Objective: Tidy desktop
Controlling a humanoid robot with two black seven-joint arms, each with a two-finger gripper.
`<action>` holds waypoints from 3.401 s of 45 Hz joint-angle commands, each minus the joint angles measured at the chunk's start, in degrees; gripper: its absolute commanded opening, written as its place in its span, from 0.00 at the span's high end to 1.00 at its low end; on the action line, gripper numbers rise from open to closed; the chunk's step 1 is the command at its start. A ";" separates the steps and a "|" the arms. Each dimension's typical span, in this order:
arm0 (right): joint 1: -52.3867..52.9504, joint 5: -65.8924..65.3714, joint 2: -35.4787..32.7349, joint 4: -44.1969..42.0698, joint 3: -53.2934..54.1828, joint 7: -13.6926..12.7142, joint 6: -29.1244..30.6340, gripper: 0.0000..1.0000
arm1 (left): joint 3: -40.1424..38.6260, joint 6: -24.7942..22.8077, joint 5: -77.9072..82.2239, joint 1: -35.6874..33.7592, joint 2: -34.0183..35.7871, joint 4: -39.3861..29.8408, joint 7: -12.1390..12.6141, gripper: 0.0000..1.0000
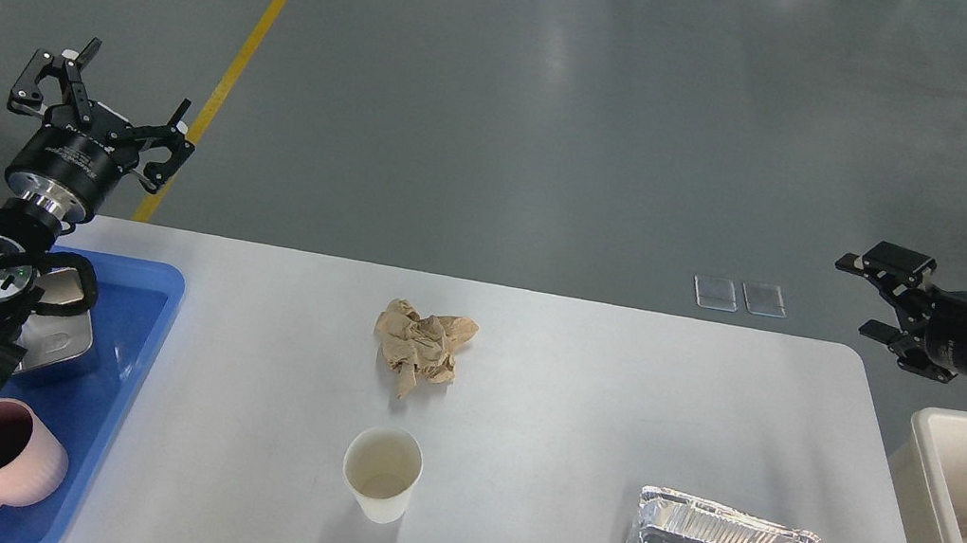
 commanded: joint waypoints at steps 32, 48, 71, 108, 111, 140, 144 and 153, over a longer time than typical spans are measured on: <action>3.63 11.53 17.05 -3.81 4.96 -6.45 -0.83 0.00 | -0.05 0.89 0.09 -0.20 0.21 -0.04 0.35 0.01; 5.83 11.53 16.70 -5.66 5.05 -5.66 -4.79 0.00 | 0.12 1.15 0.18 -0.20 0.21 0.05 0.35 0.01; 8.82 10.48 0.70 31.79 5.14 -5.74 -17.62 0.00 | 0.83 0.98 0.26 0.06 0.30 0.05 0.44 0.01; 4.60 6.53 -2.64 29.68 10.68 -4.43 -17.36 0.00 | 1.00 1.07 0.26 0.06 -0.14 0.05 0.44 0.01; 4.51 4.33 -2.55 29.59 10.76 -3.64 -19.90 0.03 | 1.00 1.07 0.26 0.15 -0.23 0.05 0.35 0.01; 1.34 -3.22 -5.97 37.22 9.62 -2.93 -24.39 0.00 | 1.00 0.89 0.26 0.32 -0.84 0.14 0.09 0.01; 1.17 -10.25 -9.66 44.25 8.92 -3.46 -24.92 0.00 | 1.00 0.80 0.26 0.67 -0.84 0.05 0.09 0.01; 1.61 -21.77 -22.22 57.35 7.07 -3.99 -25.36 0.00 | 0.91 0.72 0.26 1.46 -0.75 0.14 0.09 0.01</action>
